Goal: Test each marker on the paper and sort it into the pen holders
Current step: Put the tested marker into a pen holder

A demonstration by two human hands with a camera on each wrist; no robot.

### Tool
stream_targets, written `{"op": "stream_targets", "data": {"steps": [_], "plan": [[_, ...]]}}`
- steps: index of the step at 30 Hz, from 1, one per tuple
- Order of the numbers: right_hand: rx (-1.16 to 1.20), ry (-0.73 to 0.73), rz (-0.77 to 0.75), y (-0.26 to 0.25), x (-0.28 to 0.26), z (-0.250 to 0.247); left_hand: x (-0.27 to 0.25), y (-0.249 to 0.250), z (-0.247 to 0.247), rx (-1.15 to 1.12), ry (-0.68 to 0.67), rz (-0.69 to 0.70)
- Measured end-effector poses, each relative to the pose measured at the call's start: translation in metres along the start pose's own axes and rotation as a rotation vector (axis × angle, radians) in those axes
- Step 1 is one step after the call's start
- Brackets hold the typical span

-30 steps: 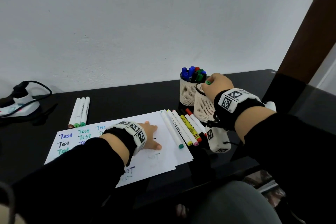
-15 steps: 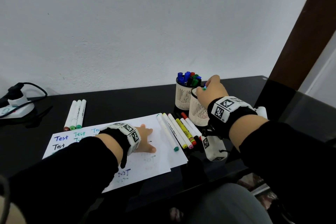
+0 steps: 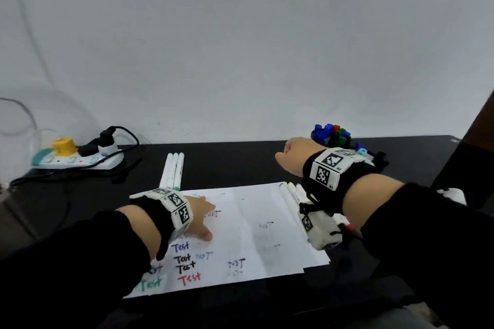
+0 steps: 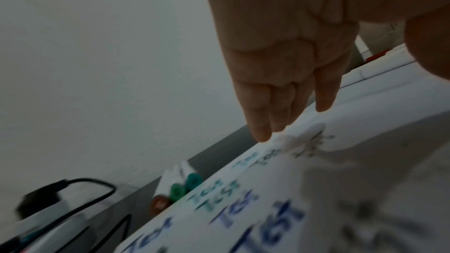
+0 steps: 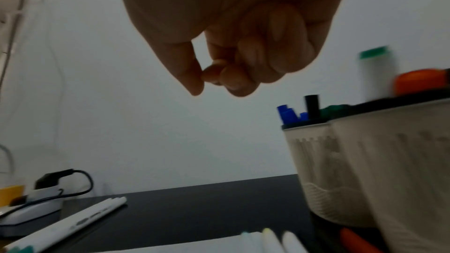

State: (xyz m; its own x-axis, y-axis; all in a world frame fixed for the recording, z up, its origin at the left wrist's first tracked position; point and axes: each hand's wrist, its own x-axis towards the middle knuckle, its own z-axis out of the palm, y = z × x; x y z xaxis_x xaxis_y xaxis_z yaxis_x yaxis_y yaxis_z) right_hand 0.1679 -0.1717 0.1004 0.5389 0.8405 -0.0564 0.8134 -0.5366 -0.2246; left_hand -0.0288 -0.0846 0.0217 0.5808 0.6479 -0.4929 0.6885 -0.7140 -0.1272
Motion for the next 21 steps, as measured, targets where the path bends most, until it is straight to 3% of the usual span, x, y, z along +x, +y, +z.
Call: {"op": "stream_targets", "data": {"steps": [12,21], "plan": [[-0.001,-0.143,-0.192,-0.115,0.042,0.069,-0.029,-0.096,0.036,-0.182,-0.038,-0.126],[0.052,-0.214,-0.148,-0.182,0.084,0.119,-0.018,-0.111,0.046,-0.218,-0.058,-0.092]]}}
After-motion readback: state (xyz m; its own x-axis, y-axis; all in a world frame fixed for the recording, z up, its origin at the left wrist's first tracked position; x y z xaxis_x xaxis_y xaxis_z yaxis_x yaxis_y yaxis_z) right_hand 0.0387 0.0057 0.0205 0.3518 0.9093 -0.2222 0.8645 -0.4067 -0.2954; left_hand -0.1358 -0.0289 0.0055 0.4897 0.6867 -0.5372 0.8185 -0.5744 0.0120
